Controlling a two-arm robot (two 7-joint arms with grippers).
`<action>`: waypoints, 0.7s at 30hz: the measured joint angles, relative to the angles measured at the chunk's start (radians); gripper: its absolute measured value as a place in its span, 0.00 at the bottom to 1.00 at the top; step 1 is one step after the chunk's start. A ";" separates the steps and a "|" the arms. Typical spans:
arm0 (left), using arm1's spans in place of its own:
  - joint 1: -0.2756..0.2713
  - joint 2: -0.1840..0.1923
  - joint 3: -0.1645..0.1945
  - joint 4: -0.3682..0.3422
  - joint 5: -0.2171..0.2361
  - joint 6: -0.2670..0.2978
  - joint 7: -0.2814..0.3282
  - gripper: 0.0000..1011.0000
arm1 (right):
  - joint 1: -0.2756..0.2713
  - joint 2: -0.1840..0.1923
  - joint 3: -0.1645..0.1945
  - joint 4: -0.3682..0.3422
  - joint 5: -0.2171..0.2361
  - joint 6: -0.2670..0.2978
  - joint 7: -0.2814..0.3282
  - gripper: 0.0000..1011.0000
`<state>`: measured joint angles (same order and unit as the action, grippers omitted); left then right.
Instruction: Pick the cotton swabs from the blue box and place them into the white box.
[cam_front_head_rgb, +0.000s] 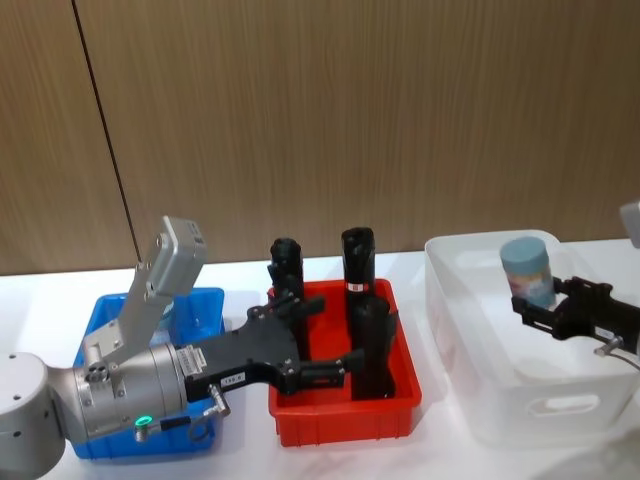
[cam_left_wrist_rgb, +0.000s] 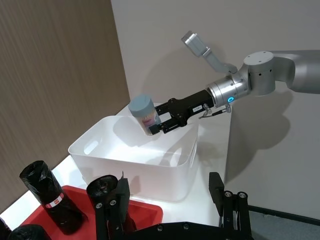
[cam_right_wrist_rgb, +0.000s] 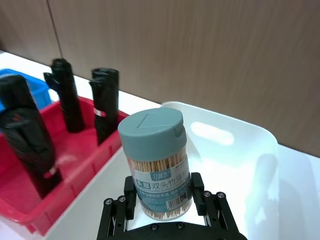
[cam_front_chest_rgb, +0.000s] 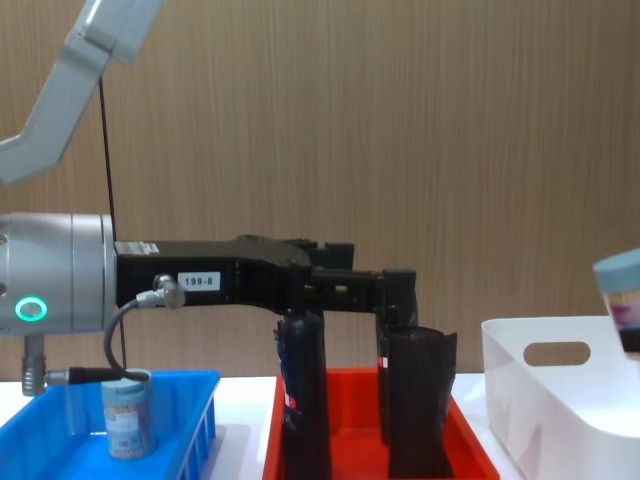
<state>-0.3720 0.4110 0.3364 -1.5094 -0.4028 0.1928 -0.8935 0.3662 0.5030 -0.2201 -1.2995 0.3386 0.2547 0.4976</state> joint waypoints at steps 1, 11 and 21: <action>0.000 0.000 0.000 0.000 0.000 0.000 0.000 0.99 | 0.006 0.000 0.000 0.014 -0.006 0.002 -0.001 0.66; 0.000 0.000 0.000 0.000 0.000 0.000 0.000 0.99 | 0.024 -0.004 -0.003 0.049 -0.024 0.009 0.000 0.91; 0.000 0.000 0.000 0.000 0.000 0.000 0.000 0.99 | 0.030 -0.006 -0.008 0.055 -0.032 0.013 0.006 0.99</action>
<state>-0.3720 0.4110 0.3364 -1.5094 -0.4028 0.1928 -0.8934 0.3960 0.4973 -0.2277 -1.2441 0.3066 0.2672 0.5034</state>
